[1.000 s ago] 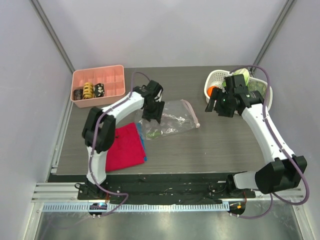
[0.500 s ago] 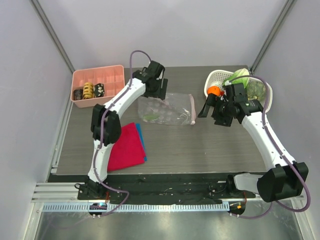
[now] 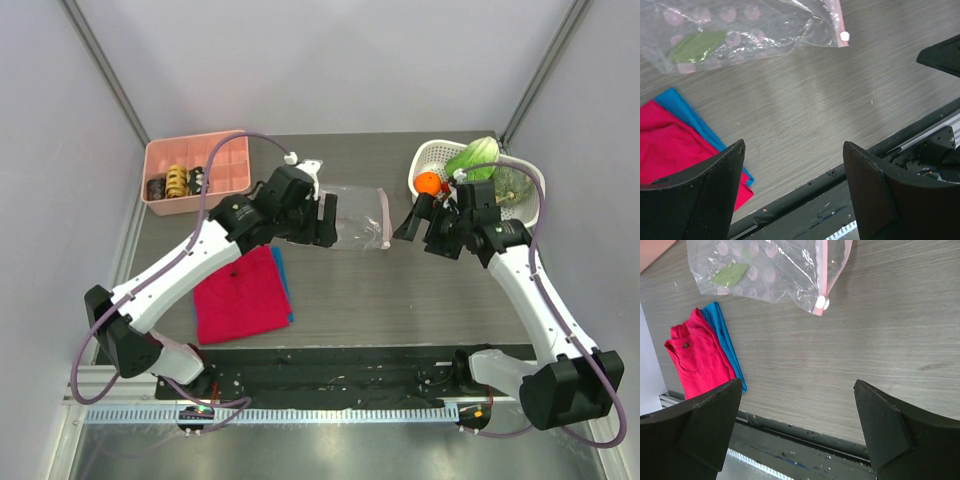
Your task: Open the zip-top bag and remove the fake food
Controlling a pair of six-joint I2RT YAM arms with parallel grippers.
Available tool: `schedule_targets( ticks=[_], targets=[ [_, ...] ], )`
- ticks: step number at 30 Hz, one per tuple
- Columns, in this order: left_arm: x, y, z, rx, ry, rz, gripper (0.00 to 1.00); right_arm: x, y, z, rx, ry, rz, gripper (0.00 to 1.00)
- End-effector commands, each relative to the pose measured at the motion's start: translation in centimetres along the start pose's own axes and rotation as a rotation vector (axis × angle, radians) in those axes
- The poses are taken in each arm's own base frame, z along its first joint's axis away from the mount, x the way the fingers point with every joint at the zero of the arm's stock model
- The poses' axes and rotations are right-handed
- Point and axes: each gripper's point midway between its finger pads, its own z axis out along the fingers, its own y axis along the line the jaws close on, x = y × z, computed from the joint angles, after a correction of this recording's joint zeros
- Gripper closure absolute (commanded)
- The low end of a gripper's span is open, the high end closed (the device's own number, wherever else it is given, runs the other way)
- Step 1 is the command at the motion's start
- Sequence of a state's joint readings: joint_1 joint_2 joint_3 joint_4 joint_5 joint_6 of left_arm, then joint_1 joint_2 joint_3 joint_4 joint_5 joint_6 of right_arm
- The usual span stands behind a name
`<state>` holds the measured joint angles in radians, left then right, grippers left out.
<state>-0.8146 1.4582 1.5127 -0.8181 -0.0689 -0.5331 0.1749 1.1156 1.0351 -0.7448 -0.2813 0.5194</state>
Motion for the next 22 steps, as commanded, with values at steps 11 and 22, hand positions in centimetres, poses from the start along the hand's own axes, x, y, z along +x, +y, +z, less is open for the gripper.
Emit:
schedule_targets(
  ticks=[11,22],
  targets=[
    [-2.2,1.2,0.5,0.048,-0.04,-0.146,0.34,-3.4,-0.3,3.5,-0.062,-0.041,0.028,0.08],
    [-2.7,-1.5,-1.8,0.243,-0.182,-0.275,0.21,-2.1,-3.6,-2.3,0.111,-0.237,0.035,0.0]
  ],
)
